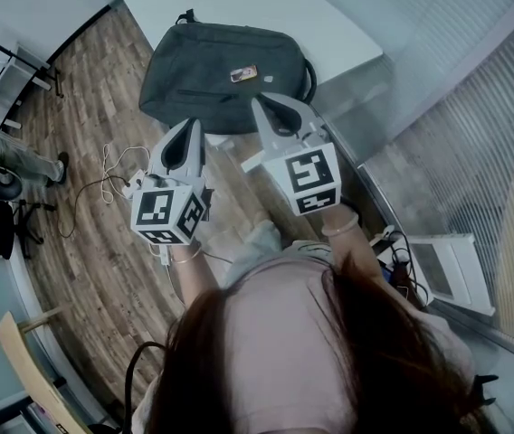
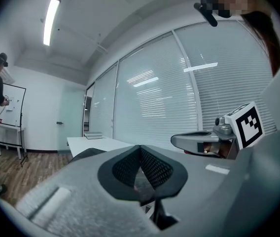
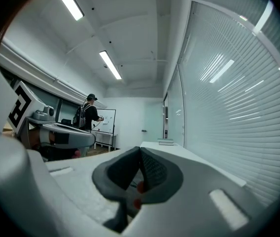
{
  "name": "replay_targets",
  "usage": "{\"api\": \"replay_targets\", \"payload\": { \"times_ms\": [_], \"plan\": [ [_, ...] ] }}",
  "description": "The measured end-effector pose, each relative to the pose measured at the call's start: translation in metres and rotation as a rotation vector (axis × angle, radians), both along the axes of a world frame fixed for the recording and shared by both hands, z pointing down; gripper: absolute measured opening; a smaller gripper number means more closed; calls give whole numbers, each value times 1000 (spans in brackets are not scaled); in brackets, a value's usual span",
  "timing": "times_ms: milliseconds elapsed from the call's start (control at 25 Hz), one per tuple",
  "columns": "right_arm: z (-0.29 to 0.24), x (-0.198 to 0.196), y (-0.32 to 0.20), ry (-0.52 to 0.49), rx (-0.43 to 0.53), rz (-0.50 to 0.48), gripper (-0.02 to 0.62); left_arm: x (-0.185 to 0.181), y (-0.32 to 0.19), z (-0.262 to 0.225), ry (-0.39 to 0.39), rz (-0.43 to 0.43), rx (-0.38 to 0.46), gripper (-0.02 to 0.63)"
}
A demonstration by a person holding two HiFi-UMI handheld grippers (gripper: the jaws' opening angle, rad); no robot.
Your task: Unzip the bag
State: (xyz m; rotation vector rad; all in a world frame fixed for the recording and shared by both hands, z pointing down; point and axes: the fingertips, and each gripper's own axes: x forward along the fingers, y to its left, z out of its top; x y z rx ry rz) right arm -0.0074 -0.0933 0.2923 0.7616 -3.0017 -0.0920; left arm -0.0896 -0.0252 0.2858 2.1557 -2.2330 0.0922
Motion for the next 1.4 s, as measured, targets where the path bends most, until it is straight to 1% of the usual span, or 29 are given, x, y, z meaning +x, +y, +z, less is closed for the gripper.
{"api": "replay_targets", "payload": {
  "times_ms": [640,960,1200,1400],
  "plan": [
    [-1,17,28,-19,0,3,3,18,33,-3,-23,-28,7,11],
    [-1,34,48,-23,39,-12,3,35,51,-6,-29,-34,49,11],
    [-4,45,62,-25,83,-24,3,46,67,-5,-30,-67,77,11],
    [-4,54,76,-41,83,-39,3,60,81,-8,-32,-65,86,11]
  ]
}}
